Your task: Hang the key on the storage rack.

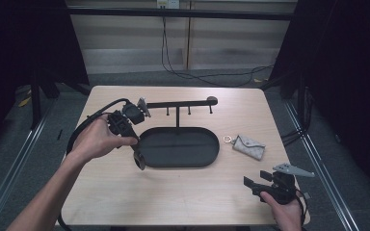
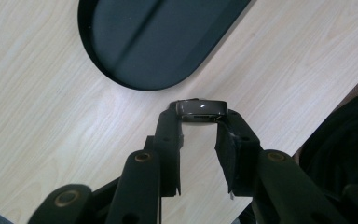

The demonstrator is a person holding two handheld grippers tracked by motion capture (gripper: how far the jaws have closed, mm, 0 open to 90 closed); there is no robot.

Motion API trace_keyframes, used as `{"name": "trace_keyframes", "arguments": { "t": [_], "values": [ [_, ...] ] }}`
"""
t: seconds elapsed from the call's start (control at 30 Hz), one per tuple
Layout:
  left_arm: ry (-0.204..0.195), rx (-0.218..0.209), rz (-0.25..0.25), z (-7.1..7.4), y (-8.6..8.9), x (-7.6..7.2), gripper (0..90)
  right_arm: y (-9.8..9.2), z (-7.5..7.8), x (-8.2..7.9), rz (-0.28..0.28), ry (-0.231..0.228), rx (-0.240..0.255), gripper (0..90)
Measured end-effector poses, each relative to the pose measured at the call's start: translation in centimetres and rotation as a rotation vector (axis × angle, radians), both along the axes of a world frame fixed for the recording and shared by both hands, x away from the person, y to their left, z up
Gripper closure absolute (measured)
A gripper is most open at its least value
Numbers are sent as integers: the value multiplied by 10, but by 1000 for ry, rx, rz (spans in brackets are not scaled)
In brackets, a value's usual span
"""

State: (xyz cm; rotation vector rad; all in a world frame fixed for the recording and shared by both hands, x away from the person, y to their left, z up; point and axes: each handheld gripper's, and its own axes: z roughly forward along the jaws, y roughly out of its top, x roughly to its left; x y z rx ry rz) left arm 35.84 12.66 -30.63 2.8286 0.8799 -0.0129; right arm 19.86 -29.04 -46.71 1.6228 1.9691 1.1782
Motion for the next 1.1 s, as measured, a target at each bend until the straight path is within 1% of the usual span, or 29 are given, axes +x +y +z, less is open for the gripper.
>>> {"name": "trace_keyframes", "arguments": {
  "t": [0.2,0.3,0.37,0.47,0.53,0.63,0.73,0.8,0.93,0.97,1.1],
  "values": [
    [-2,5,23,6,-1,10,707,0,0,0,-2,2,4,230],
    [0,5,28,9,-2,14,707,0,0,0,0,2,6,230],
    [-3,3,16,11,-2,17,707,-1,0,0,0,2,6,230],
    [-7,9,30,13,-5,22,707,-1,0,0,0,2,7,230],
    [-2,18,34,13,-6,27,707,-1,0,0,1,1,7,230],
    [2,15,54,12,-9,34,707,0,0,0,1,2,9,230],
    [-1,13,86,10,-11,38,707,-1,0,0,1,1,9,230],
    [5,19,87,8,-11,40,708,-1,0,-1,4,2,10,230],
    [11,13,115,7,-11,45,708,-1,0,0,6,1,12,230],
    [14,5,132,7,-12,47,707,-1,0,-1,7,-1,10,230],
    [15,17,140,8,-13,54,707,-1,0,-1,7,-3,13,230]
  ]
}}
